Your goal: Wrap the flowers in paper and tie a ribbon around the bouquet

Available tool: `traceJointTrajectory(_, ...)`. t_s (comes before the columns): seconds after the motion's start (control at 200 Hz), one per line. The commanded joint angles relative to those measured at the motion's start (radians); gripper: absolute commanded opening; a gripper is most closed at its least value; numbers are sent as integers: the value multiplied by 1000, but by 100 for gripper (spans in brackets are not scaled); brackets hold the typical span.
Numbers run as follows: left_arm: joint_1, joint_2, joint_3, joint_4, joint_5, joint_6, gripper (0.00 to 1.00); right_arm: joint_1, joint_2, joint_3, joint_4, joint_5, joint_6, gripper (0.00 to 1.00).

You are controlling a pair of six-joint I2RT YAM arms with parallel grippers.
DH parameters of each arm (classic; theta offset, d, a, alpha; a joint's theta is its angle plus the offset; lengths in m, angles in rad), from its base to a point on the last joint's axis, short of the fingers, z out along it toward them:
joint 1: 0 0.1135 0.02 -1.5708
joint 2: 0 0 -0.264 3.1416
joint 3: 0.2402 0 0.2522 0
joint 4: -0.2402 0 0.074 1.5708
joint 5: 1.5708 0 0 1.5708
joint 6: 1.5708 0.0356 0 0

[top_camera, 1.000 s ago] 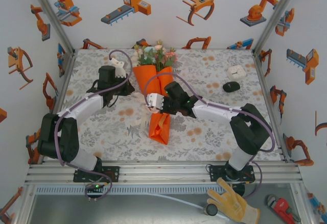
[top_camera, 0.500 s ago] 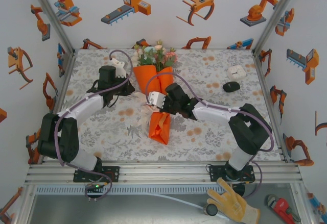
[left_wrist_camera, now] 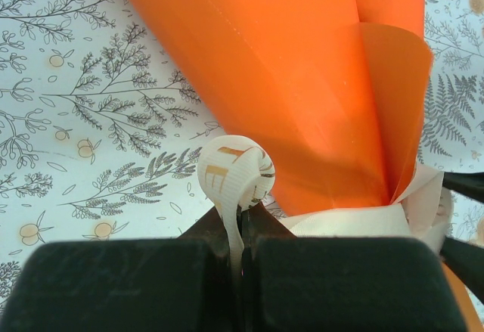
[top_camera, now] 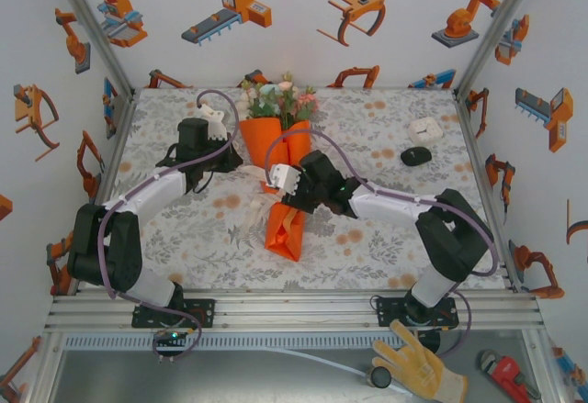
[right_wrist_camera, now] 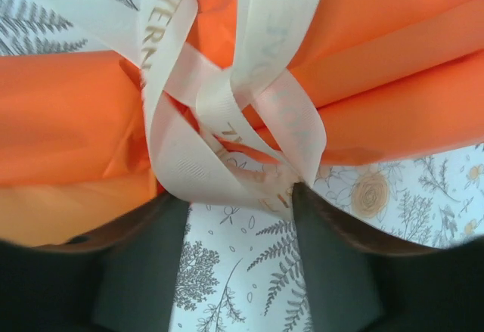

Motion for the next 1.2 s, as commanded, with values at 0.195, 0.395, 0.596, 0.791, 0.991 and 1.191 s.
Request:
traceJointTrajectory(0.195, -3, -5, 16, -6, 11, 12, 0, 1, -102, -12, -6, -63, 60, 55)
traceJointTrajectory(0.395, -3, -7, 16, -6, 10, 12, 0, -3, -139, -4, 3, -111, 211, 48)
traceJointTrajectory(0.596, -2, -12, 18, -10, 9, 15, 0, -74, -178, -17, 94, -167, 535, 47)
traceJointTrajectory(0.791, -2, -11, 20, -12, 13, 13, 0, -134, -130, 53, -32, -96, 791, 40)
traceJointTrajectory(0.991, -2, -14, 19, -11, 10, 12, 0, -137, -67, 79, -157, -86, 843, 42)
traceJointTrajectory(1.191, -4, -11, 16, -10, 14, 10, 0, -147, -2, 115, -181, -106, 854, 37)
